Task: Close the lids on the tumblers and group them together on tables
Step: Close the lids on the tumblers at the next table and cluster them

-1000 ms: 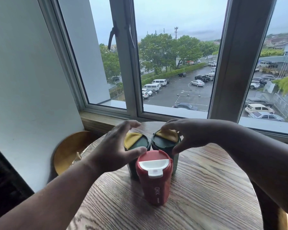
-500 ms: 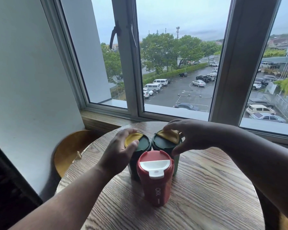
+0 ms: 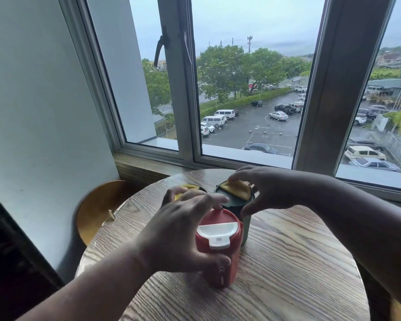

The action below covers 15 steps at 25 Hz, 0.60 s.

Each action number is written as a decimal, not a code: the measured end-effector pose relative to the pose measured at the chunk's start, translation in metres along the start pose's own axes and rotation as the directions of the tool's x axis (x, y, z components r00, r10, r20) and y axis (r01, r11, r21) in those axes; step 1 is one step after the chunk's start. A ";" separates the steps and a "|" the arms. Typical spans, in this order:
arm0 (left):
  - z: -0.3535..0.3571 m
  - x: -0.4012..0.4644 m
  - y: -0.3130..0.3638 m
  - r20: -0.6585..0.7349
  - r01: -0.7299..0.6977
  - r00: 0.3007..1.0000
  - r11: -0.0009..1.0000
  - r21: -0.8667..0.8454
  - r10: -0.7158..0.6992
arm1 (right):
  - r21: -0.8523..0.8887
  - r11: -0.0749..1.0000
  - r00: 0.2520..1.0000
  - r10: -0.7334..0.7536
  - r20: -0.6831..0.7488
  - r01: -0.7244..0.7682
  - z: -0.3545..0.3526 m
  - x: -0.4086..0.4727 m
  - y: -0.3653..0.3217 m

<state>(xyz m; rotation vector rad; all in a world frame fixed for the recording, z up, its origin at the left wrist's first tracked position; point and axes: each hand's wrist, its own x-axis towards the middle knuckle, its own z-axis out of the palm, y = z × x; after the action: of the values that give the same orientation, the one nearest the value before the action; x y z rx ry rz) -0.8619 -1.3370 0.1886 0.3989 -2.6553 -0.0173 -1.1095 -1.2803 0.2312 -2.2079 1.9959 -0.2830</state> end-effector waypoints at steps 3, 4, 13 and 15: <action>0.002 -0.001 0.002 -0.030 0.044 0.999 0.999 -0.025 -0.045 | 0.020 1.000 1.000 0.003 0.001 -0.003 -0.001 0.000 -0.001; 0.002 -0.001 0.003 -0.027 0.046 0.999 0.999 -0.023 -0.046 | 0.022 1.000 1.000 0.003 0.002 -0.003 -0.001 0.000 -0.001; -0.005 -0.002 -0.050 -0.034 0.293 0.941 0.858 -0.422 -0.338 | 0.016 1.000 1.000 -0.020 -0.017 0.021 0.005 -0.002 0.004; 0.003 -0.003 -0.063 0.078 0.375 0.911 0.734 -0.566 -0.405 | 0.007 1.000 0.999 -0.028 -0.041 0.029 0.007 -0.002 0.004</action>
<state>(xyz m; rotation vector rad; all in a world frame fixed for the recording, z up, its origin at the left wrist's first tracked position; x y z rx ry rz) -0.8433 -1.3963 0.1799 0.7225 -2.3067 -0.9052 -1.1119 -1.2790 0.2237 -2.2455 1.9822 -0.3413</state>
